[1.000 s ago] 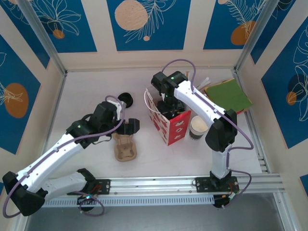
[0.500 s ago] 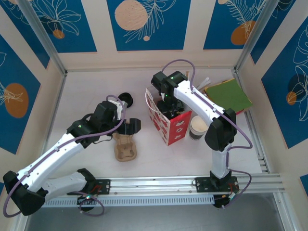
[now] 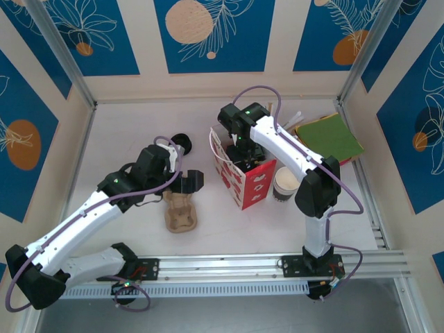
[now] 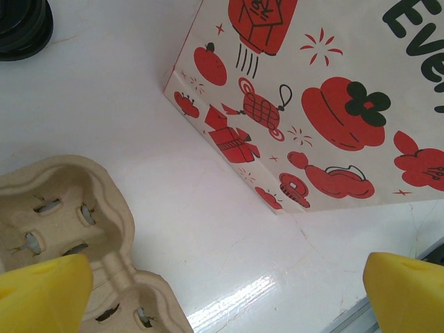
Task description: Pack the takeout coffee
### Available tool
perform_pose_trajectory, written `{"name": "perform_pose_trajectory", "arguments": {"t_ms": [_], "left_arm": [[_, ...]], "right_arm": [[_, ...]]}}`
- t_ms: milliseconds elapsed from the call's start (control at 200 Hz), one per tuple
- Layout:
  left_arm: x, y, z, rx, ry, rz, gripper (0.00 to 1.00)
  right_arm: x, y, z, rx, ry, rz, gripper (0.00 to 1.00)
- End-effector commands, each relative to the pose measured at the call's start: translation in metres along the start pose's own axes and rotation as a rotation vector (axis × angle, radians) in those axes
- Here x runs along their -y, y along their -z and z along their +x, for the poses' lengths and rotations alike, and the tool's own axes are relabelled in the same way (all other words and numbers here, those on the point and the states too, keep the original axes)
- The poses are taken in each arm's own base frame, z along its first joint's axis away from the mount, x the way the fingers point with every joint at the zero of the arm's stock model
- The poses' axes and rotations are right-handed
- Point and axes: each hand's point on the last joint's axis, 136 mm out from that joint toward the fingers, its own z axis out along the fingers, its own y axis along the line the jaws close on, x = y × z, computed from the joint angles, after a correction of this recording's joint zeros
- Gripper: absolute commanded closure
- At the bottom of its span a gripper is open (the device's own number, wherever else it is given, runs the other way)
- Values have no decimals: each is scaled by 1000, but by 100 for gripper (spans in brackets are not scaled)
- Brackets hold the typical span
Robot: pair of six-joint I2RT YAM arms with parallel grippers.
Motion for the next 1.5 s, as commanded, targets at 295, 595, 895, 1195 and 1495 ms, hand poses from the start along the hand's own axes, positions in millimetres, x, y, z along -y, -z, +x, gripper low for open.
{"name": "perform_pose_trajectory", "arguments": {"t_ms": [295, 595, 895, 1195, 1495], "left_arm": [[4, 2, -8, 25, 8, 17, 0], [2, 0, -6, 21, 12, 12, 0], [2, 0, -5, 18, 19, 12, 0], [0, 1, -2, 13, 21, 9, 0], [-1, 0, -1, 14, 26, 5, 0]], "right_arm": [[-4, 14, 11, -15, -6, -21, 32], [-3, 21, 24, -18, -22, -26, 32], [0, 23, 33, -25, -25, -24, 32], [0, 18, 39, -33, -14, -28, 32], [0, 16, 42, -46, -6, -26, 32]]}}
